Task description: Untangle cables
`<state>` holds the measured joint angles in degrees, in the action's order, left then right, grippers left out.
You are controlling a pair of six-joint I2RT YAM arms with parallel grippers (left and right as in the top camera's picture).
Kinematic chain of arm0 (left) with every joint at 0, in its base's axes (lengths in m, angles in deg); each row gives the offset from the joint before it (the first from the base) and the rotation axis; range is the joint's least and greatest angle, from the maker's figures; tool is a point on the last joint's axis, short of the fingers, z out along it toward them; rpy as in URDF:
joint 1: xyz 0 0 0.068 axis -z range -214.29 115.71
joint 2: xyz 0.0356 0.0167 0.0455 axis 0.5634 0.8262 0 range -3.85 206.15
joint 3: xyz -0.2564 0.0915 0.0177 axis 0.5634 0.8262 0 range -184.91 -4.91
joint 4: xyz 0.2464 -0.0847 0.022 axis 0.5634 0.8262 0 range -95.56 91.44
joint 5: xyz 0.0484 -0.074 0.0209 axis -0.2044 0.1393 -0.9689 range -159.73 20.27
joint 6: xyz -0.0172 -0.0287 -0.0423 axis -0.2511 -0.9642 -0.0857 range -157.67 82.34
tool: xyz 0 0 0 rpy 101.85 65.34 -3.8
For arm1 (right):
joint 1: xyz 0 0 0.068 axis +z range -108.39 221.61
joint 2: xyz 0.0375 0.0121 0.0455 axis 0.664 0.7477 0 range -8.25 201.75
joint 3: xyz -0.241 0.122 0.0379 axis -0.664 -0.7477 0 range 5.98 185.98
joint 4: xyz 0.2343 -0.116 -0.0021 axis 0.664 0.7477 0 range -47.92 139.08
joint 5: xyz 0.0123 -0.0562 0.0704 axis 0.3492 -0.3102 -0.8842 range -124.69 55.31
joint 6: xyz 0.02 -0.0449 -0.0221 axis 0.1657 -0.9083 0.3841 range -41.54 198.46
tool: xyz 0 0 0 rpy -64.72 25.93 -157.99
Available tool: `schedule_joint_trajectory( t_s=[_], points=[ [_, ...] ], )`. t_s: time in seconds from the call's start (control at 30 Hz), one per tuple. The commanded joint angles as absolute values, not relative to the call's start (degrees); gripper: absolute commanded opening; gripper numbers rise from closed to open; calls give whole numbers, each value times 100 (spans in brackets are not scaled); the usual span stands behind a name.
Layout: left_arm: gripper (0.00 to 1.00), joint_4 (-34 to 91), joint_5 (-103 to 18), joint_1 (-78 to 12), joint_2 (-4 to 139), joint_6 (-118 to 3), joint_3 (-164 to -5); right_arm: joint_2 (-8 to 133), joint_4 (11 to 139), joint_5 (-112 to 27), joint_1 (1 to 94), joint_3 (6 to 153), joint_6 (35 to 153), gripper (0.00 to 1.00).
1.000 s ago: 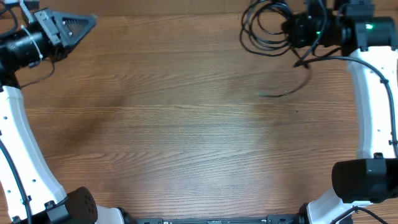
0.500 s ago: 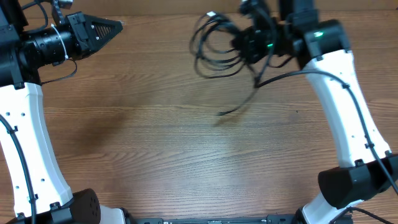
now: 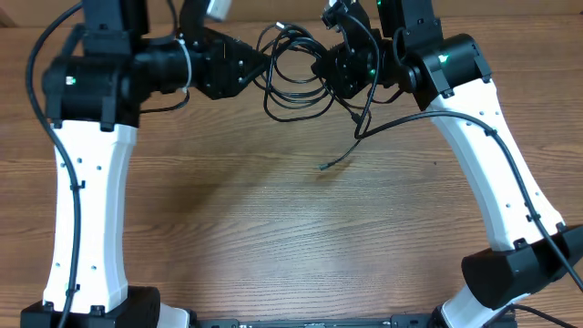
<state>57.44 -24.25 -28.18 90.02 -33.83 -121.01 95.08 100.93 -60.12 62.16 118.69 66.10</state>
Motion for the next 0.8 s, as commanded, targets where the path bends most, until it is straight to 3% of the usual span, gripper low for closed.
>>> schedule_joint_trajectory(
  t_s=[0.0,0.23,0.63,0.7,0.77],
  points=[
    [53,5650,-3481,-2761,8988,-2686,-12203,8939,10071,-6134,6190,11943,6643,4],
    [57,5574,-3671,-2766,9214,-2474,-12203,8568,10137,-6134,6190,11943,6623,4],
    [64,5242,-32,-2711,10035,-2181,-12203,8550,10228,-6132,6190,11943,6623,4],
    [63,5261,51,-2667,10197,-2133,-12203,8550,10231,-6132,6190,11943,6623,4],
    [50,5259,33,-2602,10354,-2131,-12203,8550,10246,-6132,6190,11943,6623,4]
  ],
)
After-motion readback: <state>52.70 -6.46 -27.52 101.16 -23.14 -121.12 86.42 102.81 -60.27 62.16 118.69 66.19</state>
